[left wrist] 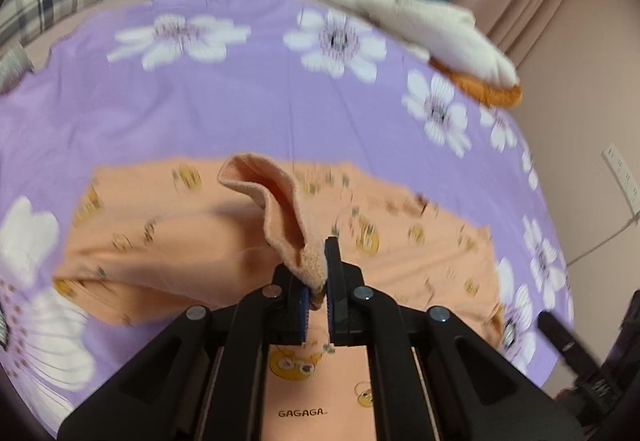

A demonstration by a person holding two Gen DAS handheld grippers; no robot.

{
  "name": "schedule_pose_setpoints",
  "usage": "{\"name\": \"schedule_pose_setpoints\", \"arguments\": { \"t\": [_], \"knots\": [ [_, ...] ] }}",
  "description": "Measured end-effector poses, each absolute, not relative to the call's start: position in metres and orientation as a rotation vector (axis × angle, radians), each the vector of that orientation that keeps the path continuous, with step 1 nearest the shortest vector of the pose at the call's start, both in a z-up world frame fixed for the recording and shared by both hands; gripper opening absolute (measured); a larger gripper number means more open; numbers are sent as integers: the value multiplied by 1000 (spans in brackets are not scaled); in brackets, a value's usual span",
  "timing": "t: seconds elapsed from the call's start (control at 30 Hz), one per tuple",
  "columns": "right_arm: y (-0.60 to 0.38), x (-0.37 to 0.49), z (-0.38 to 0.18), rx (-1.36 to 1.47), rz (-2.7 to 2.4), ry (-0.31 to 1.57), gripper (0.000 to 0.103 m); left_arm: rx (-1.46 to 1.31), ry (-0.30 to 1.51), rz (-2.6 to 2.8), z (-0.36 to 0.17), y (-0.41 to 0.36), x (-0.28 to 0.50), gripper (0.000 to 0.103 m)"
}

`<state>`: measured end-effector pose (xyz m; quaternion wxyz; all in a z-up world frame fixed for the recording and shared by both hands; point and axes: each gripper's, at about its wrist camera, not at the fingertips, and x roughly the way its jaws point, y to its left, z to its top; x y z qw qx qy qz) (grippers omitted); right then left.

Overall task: Fold small clothes
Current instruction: 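Lift the sleeve with the left gripper and carry it across the shirt body, then lower the sleeve onto the shirt and open the left gripper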

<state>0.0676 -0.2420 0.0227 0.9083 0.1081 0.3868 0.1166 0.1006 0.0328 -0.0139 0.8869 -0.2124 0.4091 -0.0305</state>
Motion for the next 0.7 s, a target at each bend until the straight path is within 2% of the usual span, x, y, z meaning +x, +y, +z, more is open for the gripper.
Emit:
{"name": "schedule_pose_setpoints", "arguments": {
  "t": [0.27,0.43,0.5,0.6,0.7],
  "knots": [
    [-243,72,16,226,237,821,90,-452,982,-38,-71,22,107,6],
    [-241,74,13,211,222,837,90,-432,961,-49,-65,20,97,10],
    [-240,74,13,208,220,842,90,-468,964,-71,-60,27,93,20],
    [-235,74,13,190,217,843,90,-495,915,-62,-46,44,81,52],
    [-227,72,13,167,220,853,90,-513,852,0,-36,73,64,61]
  ]
}}
